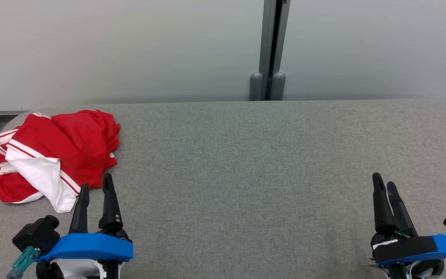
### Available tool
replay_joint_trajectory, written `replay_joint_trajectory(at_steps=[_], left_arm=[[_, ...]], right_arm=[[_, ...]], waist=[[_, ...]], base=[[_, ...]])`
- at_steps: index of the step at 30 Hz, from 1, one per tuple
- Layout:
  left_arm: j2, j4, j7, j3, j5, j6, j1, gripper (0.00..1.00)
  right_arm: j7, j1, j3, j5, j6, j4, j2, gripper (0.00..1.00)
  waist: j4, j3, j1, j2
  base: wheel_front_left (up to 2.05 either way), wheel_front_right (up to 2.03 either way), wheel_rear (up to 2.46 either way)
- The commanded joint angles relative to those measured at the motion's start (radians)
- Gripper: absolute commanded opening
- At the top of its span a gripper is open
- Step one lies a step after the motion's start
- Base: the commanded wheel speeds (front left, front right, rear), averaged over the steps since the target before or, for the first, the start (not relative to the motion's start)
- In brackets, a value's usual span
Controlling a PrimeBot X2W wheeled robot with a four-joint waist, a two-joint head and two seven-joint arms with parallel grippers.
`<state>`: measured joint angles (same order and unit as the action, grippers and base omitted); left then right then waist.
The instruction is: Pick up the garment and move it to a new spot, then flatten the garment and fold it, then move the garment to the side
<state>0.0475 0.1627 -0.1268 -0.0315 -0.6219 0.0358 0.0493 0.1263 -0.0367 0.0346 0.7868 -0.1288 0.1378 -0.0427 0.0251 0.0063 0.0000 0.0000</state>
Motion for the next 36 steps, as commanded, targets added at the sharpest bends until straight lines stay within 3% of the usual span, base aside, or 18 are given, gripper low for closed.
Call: replay_joint_trajectory(at_steps=[1,36], left_arm=[[0.007,-0.007,-0.009,-0.003,0.023,-0.002,0.023,1.00],[0.016,0.078,-0.093,-0.054,0.363,-0.039,0.025,1.00]], right_arm=[[0.009,0.001,-0.003,-0.018,-0.002,-0.012,-0.007,1.00],[0.092,0.013,-0.038,-0.357,-0.003,0.031,-0.010,1.00]], waist=[[0.000,0.000,0.0000,0.0000],[0.013,-0.007,0.0000,0.0000]], base=[[0.00,0.00,0.00],[0.00,0.00,0.00]])
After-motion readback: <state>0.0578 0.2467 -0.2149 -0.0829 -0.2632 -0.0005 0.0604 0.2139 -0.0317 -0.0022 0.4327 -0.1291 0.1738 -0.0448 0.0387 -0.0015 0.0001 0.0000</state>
